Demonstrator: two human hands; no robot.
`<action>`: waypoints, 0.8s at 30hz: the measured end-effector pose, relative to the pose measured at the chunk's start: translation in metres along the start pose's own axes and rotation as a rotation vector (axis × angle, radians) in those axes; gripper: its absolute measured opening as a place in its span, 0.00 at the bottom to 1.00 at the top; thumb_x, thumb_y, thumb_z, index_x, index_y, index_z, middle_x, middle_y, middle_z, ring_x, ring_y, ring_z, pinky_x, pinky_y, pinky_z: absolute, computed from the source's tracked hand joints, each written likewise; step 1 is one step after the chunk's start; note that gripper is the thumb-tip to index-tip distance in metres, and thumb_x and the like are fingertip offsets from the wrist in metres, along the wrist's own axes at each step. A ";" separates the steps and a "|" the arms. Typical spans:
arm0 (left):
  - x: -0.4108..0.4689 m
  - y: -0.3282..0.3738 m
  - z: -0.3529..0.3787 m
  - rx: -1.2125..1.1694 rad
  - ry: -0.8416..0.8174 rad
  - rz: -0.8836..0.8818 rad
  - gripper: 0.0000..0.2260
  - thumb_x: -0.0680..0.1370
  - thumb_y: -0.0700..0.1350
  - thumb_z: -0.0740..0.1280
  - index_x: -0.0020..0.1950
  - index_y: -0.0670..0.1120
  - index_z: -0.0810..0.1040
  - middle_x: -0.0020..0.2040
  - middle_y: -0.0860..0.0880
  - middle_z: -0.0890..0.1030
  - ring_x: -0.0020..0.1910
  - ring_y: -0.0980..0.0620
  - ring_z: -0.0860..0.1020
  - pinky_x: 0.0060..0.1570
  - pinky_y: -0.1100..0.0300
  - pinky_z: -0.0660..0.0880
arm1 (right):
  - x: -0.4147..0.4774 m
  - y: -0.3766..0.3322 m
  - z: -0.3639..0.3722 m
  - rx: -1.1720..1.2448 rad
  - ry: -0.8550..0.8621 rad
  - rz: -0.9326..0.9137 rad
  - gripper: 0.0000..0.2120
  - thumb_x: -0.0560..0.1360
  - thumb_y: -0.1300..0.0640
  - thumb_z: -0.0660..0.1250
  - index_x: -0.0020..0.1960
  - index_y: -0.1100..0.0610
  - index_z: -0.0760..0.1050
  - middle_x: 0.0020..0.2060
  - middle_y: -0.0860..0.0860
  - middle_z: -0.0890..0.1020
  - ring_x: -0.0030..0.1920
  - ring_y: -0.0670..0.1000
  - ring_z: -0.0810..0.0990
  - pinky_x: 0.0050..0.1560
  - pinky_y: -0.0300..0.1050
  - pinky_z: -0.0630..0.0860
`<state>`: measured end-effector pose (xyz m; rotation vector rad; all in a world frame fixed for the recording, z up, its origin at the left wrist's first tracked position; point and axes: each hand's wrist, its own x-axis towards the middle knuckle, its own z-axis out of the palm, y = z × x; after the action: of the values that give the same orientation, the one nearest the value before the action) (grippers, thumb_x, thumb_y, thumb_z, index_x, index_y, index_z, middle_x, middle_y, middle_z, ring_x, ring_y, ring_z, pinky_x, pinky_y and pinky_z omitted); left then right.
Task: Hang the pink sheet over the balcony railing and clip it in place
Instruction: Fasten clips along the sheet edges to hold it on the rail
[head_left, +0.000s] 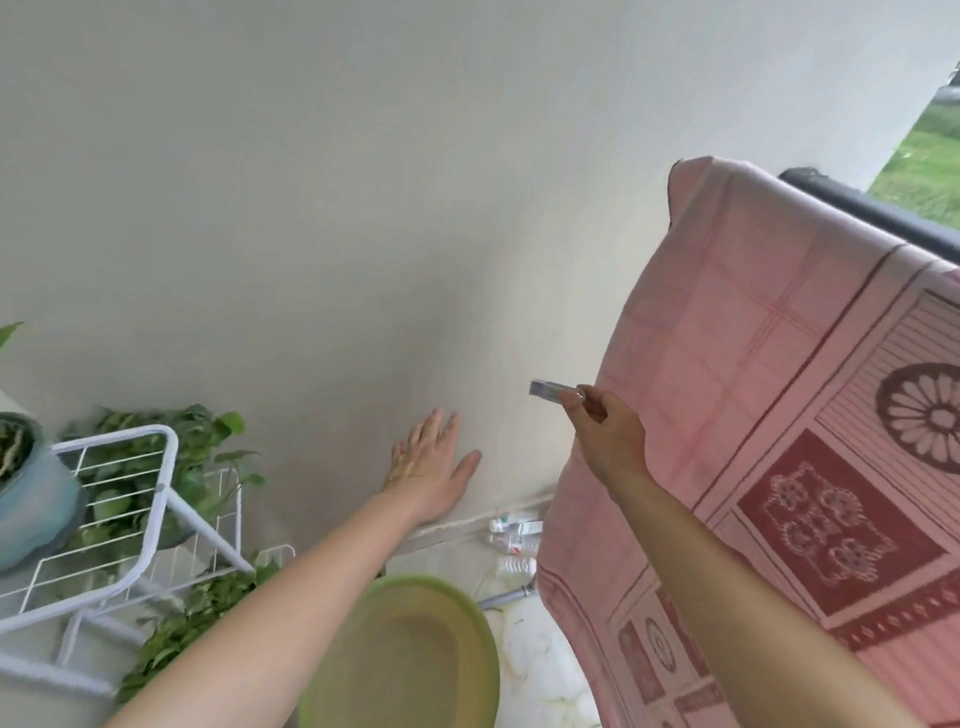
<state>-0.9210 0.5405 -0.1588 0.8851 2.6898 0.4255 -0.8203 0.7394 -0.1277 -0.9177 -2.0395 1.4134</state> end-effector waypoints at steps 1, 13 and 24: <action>0.013 -0.001 0.004 -0.013 -0.017 0.012 0.30 0.82 0.60 0.51 0.81 0.49 0.46 0.81 0.48 0.45 0.79 0.47 0.46 0.76 0.45 0.48 | 0.008 0.005 0.006 0.002 0.003 0.012 0.15 0.77 0.47 0.68 0.59 0.54 0.79 0.43 0.44 0.81 0.42 0.41 0.77 0.45 0.35 0.72; 0.157 0.028 0.110 -0.170 -0.337 -0.004 0.30 0.82 0.54 0.56 0.80 0.47 0.49 0.80 0.47 0.51 0.79 0.47 0.49 0.74 0.46 0.53 | 0.095 0.079 0.029 0.033 0.066 0.118 0.13 0.79 0.44 0.66 0.61 0.46 0.77 0.51 0.46 0.83 0.49 0.43 0.81 0.57 0.48 0.78; 0.192 0.054 0.184 -0.371 -0.416 0.035 0.27 0.80 0.45 0.59 0.79 0.46 0.56 0.78 0.45 0.60 0.76 0.45 0.59 0.73 0.52 0.58 | 0.076 0.143 0.009 0.054 0.333 0.152 0.11 0.78 0.44 0.66 0.57 0.47 0.80 0.48 0.49 0.84 0.49 0.50 0.82 0.54 0.57 0.80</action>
<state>-0.9770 0.7341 -0.3406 0.8058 2.1310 0.6428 -0.8409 0.8260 -0.2640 -1.2166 -1.7075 1.2838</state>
